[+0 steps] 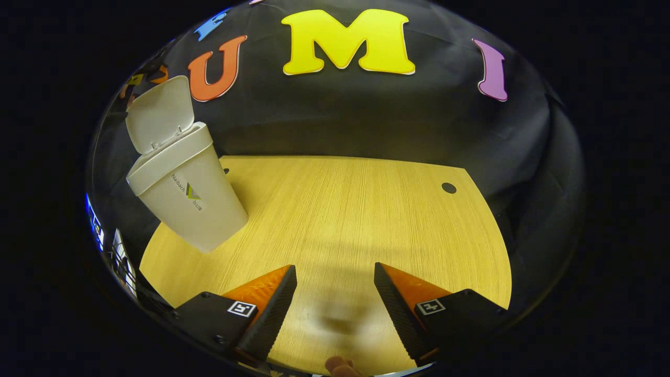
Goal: Press the lid of the desktop garbage bin to open it, pick up the crumpled paper on the desktop and throw it into the bin, then pick up the pop can on the desktop and drop it into the bin, and finally close the garbage bin lid.
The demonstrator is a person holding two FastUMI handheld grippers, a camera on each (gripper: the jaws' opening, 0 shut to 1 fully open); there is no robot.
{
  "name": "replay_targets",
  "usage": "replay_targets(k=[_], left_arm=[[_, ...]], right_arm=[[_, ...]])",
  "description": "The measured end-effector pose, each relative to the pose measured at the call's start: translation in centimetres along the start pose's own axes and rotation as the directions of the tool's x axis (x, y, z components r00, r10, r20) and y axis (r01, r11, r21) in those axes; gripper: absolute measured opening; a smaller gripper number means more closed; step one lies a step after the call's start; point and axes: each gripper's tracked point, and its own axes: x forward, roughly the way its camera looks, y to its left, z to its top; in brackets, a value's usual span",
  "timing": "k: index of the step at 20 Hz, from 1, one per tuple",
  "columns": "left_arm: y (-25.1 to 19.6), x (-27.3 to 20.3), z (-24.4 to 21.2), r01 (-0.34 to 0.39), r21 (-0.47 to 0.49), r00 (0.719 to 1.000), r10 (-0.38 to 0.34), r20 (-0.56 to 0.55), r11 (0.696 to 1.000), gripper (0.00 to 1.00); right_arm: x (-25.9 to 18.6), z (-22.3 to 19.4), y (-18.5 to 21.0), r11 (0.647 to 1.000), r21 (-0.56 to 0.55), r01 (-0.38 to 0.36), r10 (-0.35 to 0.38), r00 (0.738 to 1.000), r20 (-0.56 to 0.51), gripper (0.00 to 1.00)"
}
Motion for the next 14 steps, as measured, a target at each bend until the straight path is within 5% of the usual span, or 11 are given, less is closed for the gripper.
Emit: replay_targets(k=[14], left_arm=[[-3.4,-3.1,-10.6,0.037,0.059,0.995,-0.031,-0.098,0.998,1.0]], right_arm=[[-2.6,-3.9,-2.1,0.999,-0.03,-0.015,0.015,1.0,-0.017,0.94]])
